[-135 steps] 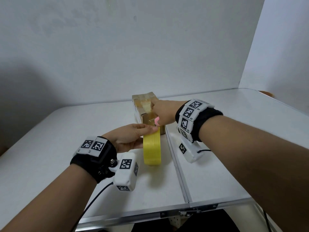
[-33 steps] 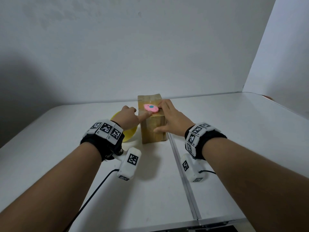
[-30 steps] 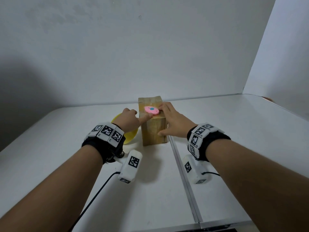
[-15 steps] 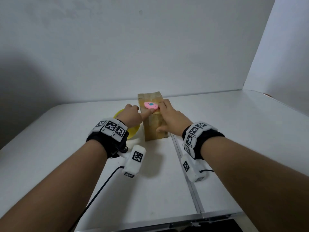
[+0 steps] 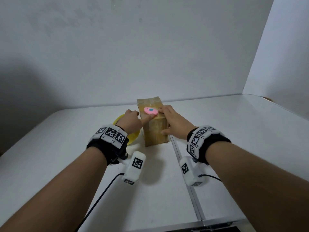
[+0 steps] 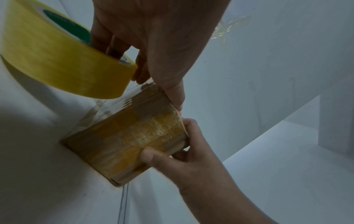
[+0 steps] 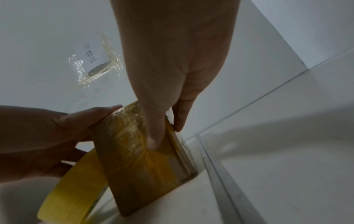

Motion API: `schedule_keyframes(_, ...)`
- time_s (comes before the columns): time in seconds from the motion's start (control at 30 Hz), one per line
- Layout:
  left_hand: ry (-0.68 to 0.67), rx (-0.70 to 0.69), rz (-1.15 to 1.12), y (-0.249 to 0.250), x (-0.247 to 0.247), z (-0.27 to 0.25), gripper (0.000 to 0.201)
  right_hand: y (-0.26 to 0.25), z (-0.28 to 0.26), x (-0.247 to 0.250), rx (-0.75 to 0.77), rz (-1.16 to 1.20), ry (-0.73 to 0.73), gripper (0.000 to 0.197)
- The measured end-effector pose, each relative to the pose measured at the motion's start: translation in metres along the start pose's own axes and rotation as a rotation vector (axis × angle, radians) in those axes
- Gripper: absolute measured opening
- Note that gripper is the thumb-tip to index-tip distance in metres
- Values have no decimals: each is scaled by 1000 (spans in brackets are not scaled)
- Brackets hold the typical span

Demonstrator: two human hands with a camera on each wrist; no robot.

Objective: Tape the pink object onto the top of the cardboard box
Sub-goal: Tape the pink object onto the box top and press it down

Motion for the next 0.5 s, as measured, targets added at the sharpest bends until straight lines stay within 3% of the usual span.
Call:
schedule_keyframes(0.13, -6, 18, -50, 0, -1, 0, 58, 1, -1, -3, 4, -35, -6, 82)
schedule_keyframes(0.27, 37, 32, -90, 2, -1, -2, 65, 1, -1, -4, -7, -25, -6, 85)
schedule_keyframes(0.5, 99, 143, -438, 1, -8, 5, 66, -3, 0, -6, -36, -9, 13, 82)
Point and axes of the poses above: each hand's wrist, its own z-axis towards the middle knuckle, its own x-axis out of the back of the hand, y = z × x, the point moved 1 cm from there along z, towards the middle knuckle, and after that the axes turned 9 degrees about z, right-handed, at the moved point
